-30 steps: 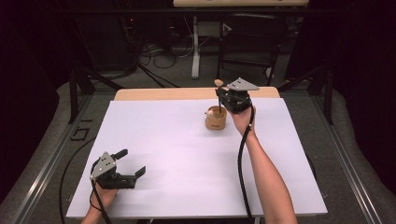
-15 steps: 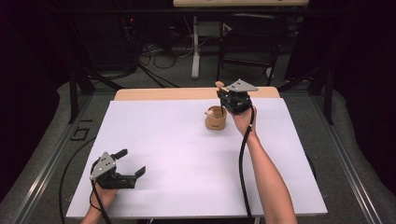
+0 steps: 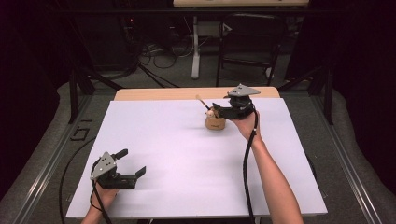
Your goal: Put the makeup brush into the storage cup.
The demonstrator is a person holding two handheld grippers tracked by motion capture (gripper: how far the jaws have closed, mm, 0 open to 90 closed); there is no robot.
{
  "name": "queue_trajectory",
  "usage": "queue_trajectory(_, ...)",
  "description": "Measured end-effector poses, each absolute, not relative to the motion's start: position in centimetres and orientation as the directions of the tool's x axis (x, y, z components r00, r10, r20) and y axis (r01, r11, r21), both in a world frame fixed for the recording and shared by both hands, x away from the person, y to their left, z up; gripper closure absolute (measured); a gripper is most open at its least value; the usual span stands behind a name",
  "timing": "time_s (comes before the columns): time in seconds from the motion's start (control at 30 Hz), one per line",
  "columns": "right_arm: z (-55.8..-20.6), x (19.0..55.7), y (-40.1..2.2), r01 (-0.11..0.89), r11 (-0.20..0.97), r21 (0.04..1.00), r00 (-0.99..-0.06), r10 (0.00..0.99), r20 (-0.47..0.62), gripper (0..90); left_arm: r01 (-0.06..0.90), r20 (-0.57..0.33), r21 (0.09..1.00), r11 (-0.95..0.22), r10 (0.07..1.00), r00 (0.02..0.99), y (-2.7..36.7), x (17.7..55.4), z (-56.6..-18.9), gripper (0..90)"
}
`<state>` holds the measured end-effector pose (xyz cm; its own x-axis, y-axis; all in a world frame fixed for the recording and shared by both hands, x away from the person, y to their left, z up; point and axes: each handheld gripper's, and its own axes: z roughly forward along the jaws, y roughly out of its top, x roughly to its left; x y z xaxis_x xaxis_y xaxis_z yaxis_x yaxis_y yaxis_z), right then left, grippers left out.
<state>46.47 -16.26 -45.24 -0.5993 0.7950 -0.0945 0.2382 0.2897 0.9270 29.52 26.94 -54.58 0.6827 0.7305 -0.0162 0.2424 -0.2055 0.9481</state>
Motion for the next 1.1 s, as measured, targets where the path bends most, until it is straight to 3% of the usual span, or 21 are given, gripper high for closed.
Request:
queue_trajectory(0.43,-45.5,42.3,-17.9,0.235,0.274,0.933,-0.659,0.750,-0.054,0.6,0.212,0.025,0.950,-0.229,0.733,0.680,26.3,29.4,-54.2,0.0)
queue_trajectory(1.1,-47.5,34.9,-20.2,0.213,0.239,0.947,-0.692,0.721,-0.026,0.0,0.207,0.025,0.952,-0.227,0.728,0.685,26.5,28.8,-54.0,0.0)
